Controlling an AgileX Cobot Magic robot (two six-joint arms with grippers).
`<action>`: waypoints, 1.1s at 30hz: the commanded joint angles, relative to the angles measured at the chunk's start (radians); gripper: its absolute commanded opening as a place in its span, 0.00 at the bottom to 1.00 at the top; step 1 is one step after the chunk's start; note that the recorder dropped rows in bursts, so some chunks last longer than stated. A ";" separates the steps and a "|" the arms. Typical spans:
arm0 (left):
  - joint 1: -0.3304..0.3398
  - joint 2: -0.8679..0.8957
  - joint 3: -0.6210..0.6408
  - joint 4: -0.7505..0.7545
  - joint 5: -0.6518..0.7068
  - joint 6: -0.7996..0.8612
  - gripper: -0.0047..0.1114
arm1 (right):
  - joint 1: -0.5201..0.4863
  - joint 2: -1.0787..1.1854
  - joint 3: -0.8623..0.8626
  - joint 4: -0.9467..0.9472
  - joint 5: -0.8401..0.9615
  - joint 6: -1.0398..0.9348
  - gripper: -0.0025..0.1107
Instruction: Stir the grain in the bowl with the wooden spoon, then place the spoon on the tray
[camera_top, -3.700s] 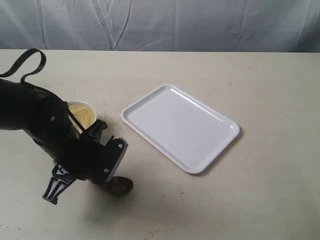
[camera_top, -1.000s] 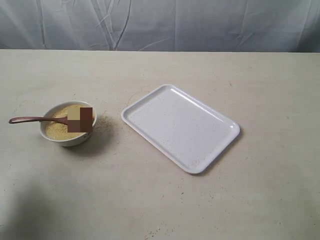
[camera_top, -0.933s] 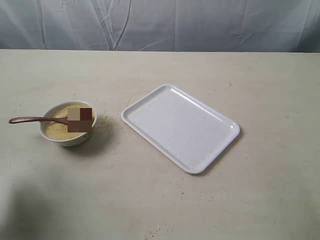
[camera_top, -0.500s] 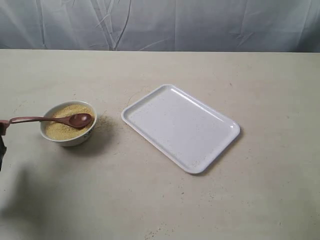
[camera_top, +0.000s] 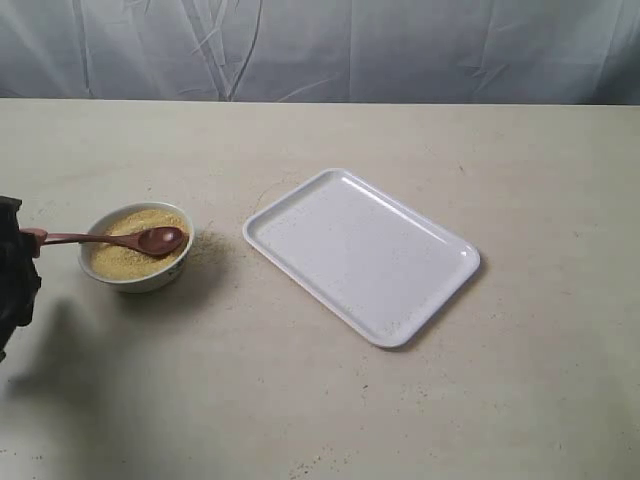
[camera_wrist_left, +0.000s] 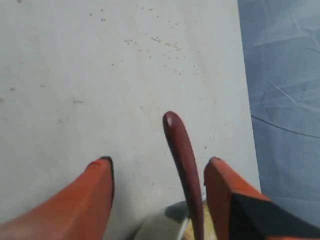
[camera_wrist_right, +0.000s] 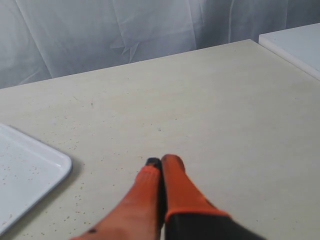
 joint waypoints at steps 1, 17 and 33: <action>0.058 0.058 -0.045 0.160 -0.057 -0.057 0.49 | 0.003 -0.006 0.003 -0.001 -0.008 -0.002 0.02; 0.216 0.144 -0.107 0.407 -0.218 -0.086 0.14 | 0.003 -0.006 0.003 -0.001 -0.008 -0.002 0.02; 0.383 -0.113 -0.186 0.843 -0.352 0.005 0.04 | 0.003 -0.006 0.003 -0.001 -0.008 -0.002 0.02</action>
